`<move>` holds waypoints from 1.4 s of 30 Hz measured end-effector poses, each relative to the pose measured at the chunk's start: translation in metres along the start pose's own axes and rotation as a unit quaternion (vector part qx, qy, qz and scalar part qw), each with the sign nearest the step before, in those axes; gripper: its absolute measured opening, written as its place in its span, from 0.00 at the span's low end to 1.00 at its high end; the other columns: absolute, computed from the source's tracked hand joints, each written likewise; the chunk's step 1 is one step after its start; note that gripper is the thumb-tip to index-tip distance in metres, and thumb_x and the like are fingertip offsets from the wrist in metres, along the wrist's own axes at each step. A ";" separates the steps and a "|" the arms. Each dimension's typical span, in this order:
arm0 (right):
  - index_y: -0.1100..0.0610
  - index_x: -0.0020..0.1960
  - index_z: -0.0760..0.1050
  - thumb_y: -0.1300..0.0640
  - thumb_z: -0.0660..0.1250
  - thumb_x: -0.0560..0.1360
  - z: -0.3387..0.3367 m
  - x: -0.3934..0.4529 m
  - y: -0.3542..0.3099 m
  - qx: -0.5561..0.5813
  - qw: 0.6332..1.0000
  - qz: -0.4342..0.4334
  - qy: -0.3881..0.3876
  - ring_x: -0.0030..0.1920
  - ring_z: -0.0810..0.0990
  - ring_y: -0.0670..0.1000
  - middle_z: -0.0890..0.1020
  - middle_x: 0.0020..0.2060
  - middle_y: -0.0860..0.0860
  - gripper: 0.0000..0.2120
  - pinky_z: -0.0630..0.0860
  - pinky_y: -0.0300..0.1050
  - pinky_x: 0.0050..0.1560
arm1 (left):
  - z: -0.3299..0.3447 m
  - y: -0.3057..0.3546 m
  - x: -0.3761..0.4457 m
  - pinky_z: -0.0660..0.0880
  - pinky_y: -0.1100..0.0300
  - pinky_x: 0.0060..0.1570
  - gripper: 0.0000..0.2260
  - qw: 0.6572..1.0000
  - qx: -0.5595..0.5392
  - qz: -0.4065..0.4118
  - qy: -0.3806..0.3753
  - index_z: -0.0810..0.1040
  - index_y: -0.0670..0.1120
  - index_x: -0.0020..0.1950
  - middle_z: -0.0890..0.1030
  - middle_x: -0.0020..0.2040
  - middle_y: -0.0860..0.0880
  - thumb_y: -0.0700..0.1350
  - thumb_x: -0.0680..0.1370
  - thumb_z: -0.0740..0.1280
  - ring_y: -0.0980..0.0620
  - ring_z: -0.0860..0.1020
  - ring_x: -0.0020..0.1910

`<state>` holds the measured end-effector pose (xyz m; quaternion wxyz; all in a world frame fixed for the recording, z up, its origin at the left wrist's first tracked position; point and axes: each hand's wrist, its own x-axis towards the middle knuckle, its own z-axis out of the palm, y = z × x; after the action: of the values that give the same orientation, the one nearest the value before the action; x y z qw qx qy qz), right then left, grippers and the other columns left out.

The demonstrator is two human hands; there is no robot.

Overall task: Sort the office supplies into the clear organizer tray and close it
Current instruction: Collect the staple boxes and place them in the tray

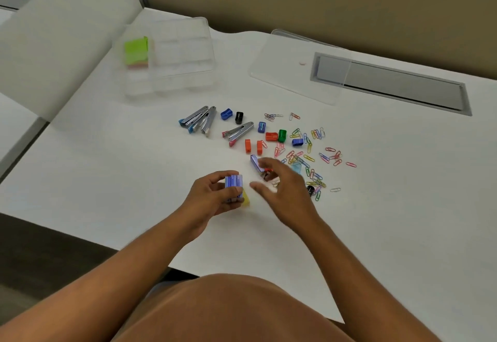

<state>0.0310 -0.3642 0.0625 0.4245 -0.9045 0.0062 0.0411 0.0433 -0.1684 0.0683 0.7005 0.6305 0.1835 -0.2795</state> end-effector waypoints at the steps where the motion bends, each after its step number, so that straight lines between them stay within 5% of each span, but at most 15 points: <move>1: 0.48 0.72 0.72 0.46 0.71 0.78 0.000 0.011 0.000 -0.055 0.998 -0.001 0.025 0.63 0.76 0.45 0.79 0.65 0.45 0.24 0.74 0.41 0.61 | -0.002 0.000 0.000 0.84 0.46 0.56 0.17 1.000 -0.004 0.000 0.013 0.83 0.48 0.64 0.86 0.55 0.40 0.35 0.76 0.75 0.40 0.87 0.51; 5: 0.50 0.73 0.73 0.49 0.69 0.80 0.012 0.049 -0.004 -0.218 0.976 -0.005 0.016 0.66 0.74 0.53 0.79 0.67 0.51 0.22 0.72 0.50 0.66 | -0.010 0.003 -0.002 0.84 0.45 0.55 0.18 0.999 -0.019 0.005 0.035 0.83 0.49 0.63 0.84 0.57 0.40 0.34 0.77 0.74 0.40 0.87 0.52; 10: 0.52 0.72 0.72 0.55 0.70 0.80 0.027 0.067 -0.006 -0.277 0.960 -0.027 -0.024 0.64 0.75 0.54 0.79 0.65 0.52 0.22 0.72 0.48 0.64 | -0.022 0.005 -0.009 0.83 0.43 0.59 0.20 0.999 -0.028 0.021 0.039 0.82 0.51 0.65 0.80 0.63 0.40 0.34 0.77 0.74 0.38 0.86 0.56; 17: 0.51 0.64 0.78 0.55 0.75 0.76 0.033 0.057 -0.030 -0.044 0.999 -0.007 -0.005 0.48 0.81 0.44 0.83 0.52 0.46 0.17 0.76 0.33 0.48 | -0.042 0.007 -0.017 0.84 0.49 0.55 0.17 0.996 -0.063 0.028 0.051 0.83 0.49 0.63 0.82 0.60 0.38 0.33 0.77 0.73 0.40 0.86 0.53; 24: 0.46 0.56 0.81 0.54 0.75 0.75 0.057 0.030 -0.074 0.174 0.983 0.042 -0.042 0.45 0.82 0.37 0.83 0.41 0.42 0.11 0.79 0.30 0.42 | -0.061 0.016 -0.017 0.83 0.47 0.59 0.16 0.996 -0.058 0.046 0.048 0.82 0.49 0.66 0.85 0.61 0.43 0.36 0.79 0.71 0.42 0.86 0.57; 31: 0.44 0.66 0.79 0.49 0.73 0.77 0.075 0.047 -0.087 0.197 0.971 0.079 -0.107 0.56 0.80 0.38 0.79 0.61 0.38 0.17 0.78 0.32 0.49 | -0.101 0.035 0.000 0.84 0.49 0.56 0.15 0.998 -0.050 0.031 0.012 0.82 0.49 0.65 0.86 0.59 0.45 0.38 0.79 0.72 0.43 0.86 0.56; 35: 0.43 0.66 0.79 0.48 0.73 0.78 0.088 0.067 -0.106 0.221 0.967 0.094 -0.083 0.53 0.83 0.44 0.82 0.60 0.40 0.17 0.84 0.43 0.47 | -0.127 0.054 0.024 0.84 0.49 0.55 0.16 0.999 -0.033 0.025 -0.023 0.82 0.49 0.65 0.87 0.57 0.46 0.38 0.78 0.73 0.44 0.87 0.55; 42: 0.38 0.66 0.78 0.53 0.73 0.78 0.123 0.131 -0.152 0.226 0.966 0.108 -0.070 0.56 0.84 0.45 0.82 0.61 0.38 0.19 0.84 0.42 0.49 | -0.185 0.105 0.076 0.84 0.52 0.51 0.14 0.998 -0.039 0.034 -0.038 0.83 0.48 0.62 0.88 0.54 0.47 0.38 0.77 0.74 0.46 0.87 0.53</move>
<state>0.1604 -0.1692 0.0899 0.6106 -0.7738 0.0830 0.1470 0.1855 0.0068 0.0783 0.7401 0.5976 0.1461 -0.2716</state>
